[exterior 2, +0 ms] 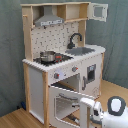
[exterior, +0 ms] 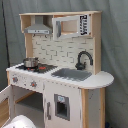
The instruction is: Play with the kitchen
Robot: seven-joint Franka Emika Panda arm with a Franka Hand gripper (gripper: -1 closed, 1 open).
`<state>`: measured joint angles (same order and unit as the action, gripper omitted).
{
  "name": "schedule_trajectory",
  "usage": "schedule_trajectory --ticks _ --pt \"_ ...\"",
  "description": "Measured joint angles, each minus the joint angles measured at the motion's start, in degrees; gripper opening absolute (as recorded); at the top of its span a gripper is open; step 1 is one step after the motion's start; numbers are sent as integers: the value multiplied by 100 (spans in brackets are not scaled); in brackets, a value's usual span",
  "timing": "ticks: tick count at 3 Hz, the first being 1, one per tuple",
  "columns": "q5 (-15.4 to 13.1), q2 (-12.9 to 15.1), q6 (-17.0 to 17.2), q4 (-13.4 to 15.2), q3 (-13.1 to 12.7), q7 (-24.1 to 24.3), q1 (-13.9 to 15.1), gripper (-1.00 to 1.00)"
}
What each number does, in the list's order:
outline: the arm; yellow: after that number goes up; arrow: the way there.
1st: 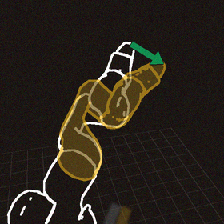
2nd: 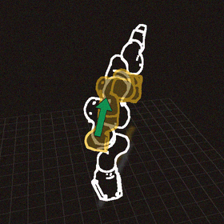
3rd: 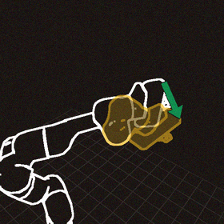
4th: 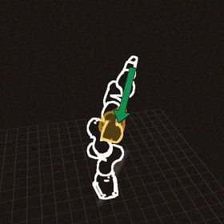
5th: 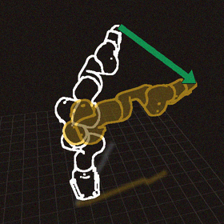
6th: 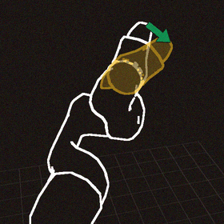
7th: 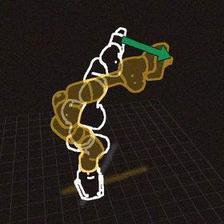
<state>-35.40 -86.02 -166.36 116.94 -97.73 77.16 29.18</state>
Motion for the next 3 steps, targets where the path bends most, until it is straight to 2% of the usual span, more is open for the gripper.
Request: schedule_trajectory --ticks 1,2,3 --pt "3 38 324 169 -121 462 0 100" --pt "3 41 415 670 -316 688 -45 100" --pt "15 75 858 904 -578 875 -49 100"
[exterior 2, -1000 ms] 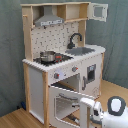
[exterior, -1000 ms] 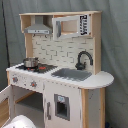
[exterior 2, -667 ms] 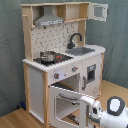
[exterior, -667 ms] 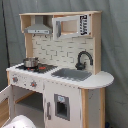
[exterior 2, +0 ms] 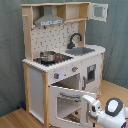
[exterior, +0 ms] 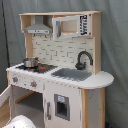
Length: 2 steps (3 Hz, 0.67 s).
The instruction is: Play with the kitchen
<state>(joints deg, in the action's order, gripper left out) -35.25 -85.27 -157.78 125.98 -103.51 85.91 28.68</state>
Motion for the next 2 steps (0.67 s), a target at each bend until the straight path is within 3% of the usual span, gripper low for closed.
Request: schedule_trajectory --ticks 2 --pt "113 36 388 996 -182 313 56 100"
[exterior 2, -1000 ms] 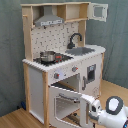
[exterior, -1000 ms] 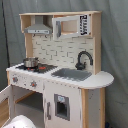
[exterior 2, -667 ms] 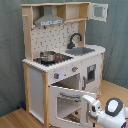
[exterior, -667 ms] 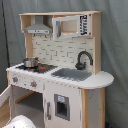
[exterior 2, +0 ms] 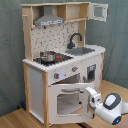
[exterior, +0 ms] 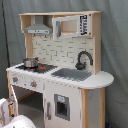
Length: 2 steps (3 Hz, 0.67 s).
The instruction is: Play with the kitchen
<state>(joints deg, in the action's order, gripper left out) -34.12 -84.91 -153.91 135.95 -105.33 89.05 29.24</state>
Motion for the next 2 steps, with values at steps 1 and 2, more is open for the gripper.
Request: schedule_trajectory --ticks 1,2 --pt "43 1 -16 291 60 57 502 100" --pt "35 1 -159 149 233 23 1037 100"
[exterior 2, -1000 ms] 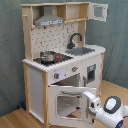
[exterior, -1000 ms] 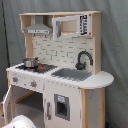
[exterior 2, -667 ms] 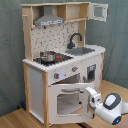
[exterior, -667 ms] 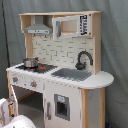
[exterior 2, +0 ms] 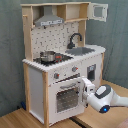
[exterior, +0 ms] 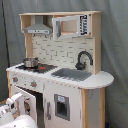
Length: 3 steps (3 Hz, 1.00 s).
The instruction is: Play with the kitchen
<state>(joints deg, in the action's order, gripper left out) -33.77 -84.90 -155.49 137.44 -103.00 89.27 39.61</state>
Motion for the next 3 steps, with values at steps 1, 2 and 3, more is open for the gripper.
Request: schedule_trajectory --ticks 1,2,3 --pt "-7 0 -146 -238 66 -46 531 100" --pt "-7 20 -145 -346 339 -268 88 100" --pt "-17 20 -42 -264 479 -710 -236 100"
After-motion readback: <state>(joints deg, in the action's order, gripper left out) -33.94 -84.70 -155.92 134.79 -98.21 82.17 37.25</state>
